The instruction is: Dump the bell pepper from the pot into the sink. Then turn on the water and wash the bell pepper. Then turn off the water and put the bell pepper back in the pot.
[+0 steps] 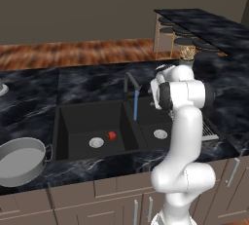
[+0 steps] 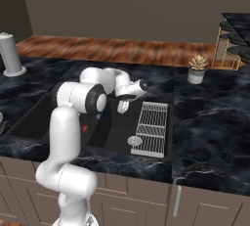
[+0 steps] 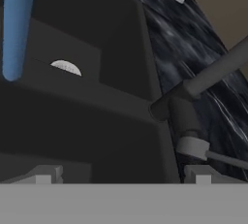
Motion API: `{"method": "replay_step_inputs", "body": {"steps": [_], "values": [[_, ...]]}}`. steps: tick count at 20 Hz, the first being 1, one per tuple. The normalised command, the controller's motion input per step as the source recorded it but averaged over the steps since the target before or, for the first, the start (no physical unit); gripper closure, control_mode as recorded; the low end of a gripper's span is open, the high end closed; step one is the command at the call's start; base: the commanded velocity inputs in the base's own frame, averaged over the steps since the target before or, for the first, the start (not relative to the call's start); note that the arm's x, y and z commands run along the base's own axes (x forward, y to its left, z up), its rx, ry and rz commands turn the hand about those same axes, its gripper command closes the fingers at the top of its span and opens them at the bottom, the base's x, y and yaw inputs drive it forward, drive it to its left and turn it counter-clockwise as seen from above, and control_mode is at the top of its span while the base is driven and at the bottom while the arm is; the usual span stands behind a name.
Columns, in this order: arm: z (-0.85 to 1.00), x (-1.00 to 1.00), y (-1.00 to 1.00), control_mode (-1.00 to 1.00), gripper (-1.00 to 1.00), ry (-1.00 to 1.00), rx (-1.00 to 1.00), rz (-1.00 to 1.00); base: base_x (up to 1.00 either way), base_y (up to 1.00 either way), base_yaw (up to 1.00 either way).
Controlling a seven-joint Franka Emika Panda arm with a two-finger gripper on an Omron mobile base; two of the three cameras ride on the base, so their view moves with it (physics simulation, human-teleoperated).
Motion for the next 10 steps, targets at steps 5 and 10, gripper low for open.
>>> {"method": "replay_step_inputs", "body": {"steps": [5,10], "values": [[-0.12,0.23,0.05,-1.00,-1.00,0.00,0.00,0.00,0.00,0.00,0.00],[-0.13,0.20,0.00,-1.00,-1.00,0.00,0.00,0.00,0.00,0.00,0.00]]}}
